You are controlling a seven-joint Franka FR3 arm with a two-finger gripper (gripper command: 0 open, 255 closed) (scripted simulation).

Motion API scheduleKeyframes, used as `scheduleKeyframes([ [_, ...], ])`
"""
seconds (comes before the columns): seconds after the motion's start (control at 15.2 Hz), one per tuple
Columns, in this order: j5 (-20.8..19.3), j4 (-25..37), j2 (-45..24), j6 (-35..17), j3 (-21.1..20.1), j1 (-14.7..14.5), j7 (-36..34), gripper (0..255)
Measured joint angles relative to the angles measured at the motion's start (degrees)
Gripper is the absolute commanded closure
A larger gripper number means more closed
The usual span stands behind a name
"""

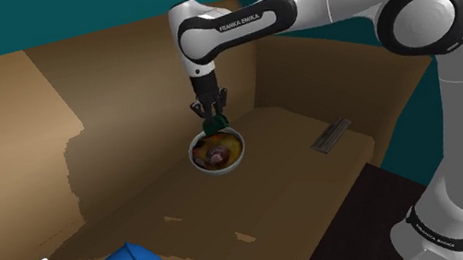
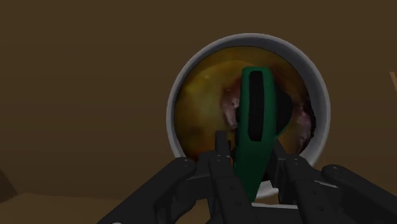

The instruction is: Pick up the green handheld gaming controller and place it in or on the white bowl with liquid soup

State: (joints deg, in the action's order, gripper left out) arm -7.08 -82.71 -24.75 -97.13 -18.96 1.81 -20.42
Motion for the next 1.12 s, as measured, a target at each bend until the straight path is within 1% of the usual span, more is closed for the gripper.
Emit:
scheduleKeyframes([
  [0.73,-0.68,-6.08,-1.76,-7.72,0.43,0.36,-0.11,255],
  [1.12,-0.83,-6.45,-1.75,-8.61,0.49,0.4,-0.19,255],
])
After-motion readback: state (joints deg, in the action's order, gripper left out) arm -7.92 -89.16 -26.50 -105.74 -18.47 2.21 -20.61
